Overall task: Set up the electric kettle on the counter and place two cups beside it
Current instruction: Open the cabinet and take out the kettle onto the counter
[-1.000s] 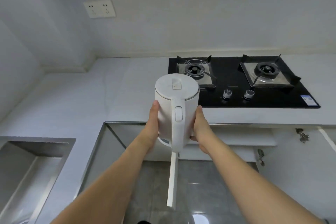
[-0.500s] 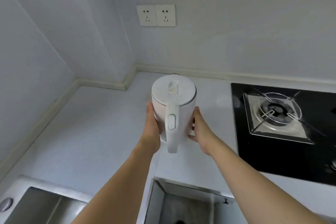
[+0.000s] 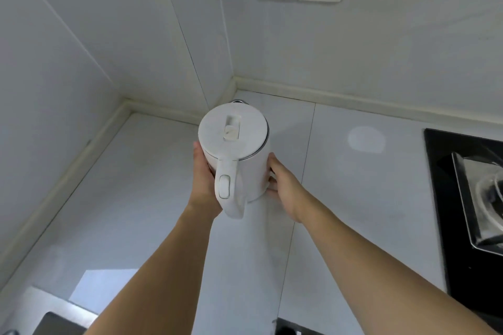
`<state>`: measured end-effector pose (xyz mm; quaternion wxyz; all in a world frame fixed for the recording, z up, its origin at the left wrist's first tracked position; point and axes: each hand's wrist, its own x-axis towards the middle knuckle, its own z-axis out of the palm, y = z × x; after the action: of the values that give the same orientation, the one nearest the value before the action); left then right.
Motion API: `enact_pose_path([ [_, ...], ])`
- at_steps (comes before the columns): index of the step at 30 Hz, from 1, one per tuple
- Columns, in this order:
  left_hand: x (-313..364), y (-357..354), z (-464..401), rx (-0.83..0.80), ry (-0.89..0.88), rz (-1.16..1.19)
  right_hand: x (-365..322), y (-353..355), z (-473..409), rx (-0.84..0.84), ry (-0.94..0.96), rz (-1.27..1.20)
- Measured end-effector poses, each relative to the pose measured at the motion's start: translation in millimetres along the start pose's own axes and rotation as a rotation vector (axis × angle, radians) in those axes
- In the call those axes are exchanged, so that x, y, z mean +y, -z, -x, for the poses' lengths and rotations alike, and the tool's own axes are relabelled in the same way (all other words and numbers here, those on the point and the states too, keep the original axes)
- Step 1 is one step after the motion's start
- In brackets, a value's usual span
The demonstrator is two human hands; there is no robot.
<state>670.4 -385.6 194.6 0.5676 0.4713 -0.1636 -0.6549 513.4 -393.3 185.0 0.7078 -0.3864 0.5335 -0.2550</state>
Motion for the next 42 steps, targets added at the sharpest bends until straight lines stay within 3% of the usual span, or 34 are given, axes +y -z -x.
enact_pose_path([
  [9, -8, 12, -9, 0.067, 0.046, -0.046, 9, 0, -6, 0.001, -0.036, 0.039],
  [15, -9, 17, 28, 0.34, 0.078, -0.207, 21, 15, 32, 0.149, -0.089, 0.016],
  [23, -32, -16, 112, 0.585, 0.171, -0.198, 38, 43, 127, 0.283, -0.086, 0.039],
  [28, -75, -48, 184, 0.548, 0.237, -0.246, 69, 68, 213, 0.325, -0.062, 0.058],
  [36, -163, -128, 309, 0.376, 0.145, -0.449, 136, 144, 379, 0.474, 0.018, 0.013],
  [42, -231, -189, 374, 0.15, 0.166, -0.588, 180, 201, 466, 0.597, -0.051, -0.068],
])
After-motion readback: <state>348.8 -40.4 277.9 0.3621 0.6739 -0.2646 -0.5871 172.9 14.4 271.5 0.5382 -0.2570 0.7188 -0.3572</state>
